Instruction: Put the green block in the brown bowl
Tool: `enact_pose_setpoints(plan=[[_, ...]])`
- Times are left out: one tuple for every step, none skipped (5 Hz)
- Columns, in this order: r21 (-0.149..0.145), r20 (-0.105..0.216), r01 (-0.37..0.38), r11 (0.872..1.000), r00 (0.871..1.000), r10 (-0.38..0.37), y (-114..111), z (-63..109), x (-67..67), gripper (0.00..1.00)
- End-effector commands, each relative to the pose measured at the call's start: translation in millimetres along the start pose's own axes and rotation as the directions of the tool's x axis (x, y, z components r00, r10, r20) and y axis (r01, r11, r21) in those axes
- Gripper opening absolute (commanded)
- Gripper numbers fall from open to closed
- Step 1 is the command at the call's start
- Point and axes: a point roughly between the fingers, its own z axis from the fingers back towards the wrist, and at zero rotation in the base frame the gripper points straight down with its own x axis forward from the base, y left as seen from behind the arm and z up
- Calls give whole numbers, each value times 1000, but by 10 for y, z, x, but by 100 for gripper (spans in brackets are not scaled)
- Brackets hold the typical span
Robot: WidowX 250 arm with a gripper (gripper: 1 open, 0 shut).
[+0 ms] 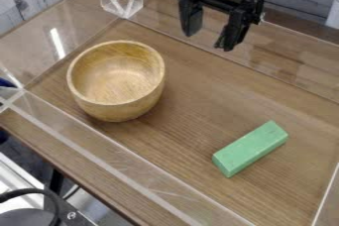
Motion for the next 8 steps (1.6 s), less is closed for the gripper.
enact_pose_setpoints(plan=[[-10, -27, 93, 996, 995, -94, -53, -55, -65, 100], [-30, -49, 234, 972, 971, -235, -169, -133, -185, 100], [-30, -43, 337, 941, 940, -338, -345, -202, -366, 100], [-25, -39, 408, 913, 912, -408, -557, -267, -493, 100], [-54, -32, 474, 879, 879, -476, -667, -328, -623, 100], [-78, -20, 507, 858, 860, -510, -703, -367, -690, 100], [-68, -44, 510, 858, 857, -513, -745, -321, -677, 100], [-58, -70, 510, 858, 855, -513, -789, -278, -660, 100]])
